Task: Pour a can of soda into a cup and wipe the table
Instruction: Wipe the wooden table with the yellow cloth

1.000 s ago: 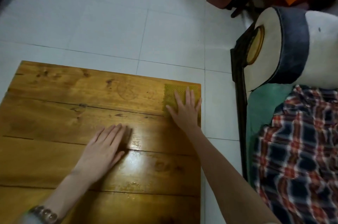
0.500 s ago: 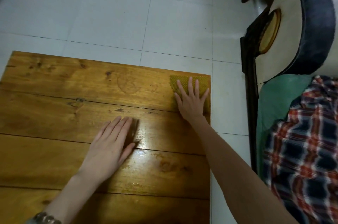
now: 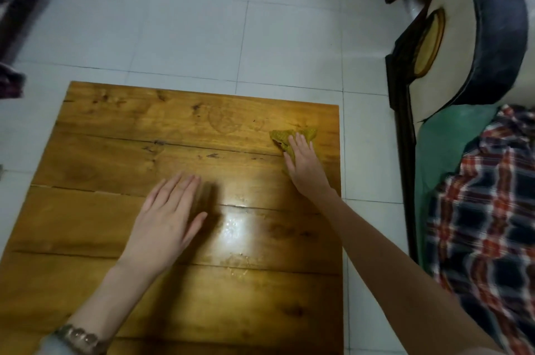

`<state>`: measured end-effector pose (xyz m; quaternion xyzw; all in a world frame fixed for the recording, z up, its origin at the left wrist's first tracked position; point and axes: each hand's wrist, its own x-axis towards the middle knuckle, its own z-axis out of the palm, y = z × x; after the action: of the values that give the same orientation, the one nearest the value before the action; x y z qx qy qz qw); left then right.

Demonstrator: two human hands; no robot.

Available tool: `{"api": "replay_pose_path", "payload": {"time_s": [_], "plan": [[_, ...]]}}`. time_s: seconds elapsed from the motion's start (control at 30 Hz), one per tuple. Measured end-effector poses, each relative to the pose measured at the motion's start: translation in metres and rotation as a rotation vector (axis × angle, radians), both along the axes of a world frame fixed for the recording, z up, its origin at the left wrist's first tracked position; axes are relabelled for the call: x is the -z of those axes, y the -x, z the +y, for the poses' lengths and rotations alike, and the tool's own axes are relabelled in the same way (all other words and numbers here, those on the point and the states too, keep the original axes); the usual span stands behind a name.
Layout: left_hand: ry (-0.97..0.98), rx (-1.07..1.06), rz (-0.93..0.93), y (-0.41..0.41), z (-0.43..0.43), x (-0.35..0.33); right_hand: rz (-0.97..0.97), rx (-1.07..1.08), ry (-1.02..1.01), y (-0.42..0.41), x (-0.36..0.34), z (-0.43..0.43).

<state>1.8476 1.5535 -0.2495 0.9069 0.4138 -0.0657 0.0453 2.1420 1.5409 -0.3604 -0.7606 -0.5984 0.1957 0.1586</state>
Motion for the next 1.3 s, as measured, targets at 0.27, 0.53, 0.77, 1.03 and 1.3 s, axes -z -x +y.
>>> {"api": "replay_pose_path", "payload": {"time_s": [0.27,0.53,0.77,1.03,1.3], "plan": [[0.032,-0.03,-0.04,0.037,-0.066,0.003,0.087,-0.026,-0.044,0.069,-0.05,-0.102],[0.09,-0.003,-0.031,0.076,-0.136,0.028,0.041,0.03,-0.102,0.109,-0.056,-0.194],[0.141,-0.036,0.063,0.104,-0.178,0.055,0.002,0.087,-0.032,0.138,-0.03,-0.245],[0.166,-0.07,0.11,0.122,-0.18,0.1,-0.304,0.145,0.221,0.154,0.034,-0.257],[0.201,-0.181,0.067,0.12,-0.168,0.108,-0.398,0.156,0.181,0.155,0.045,-0.241]]}}
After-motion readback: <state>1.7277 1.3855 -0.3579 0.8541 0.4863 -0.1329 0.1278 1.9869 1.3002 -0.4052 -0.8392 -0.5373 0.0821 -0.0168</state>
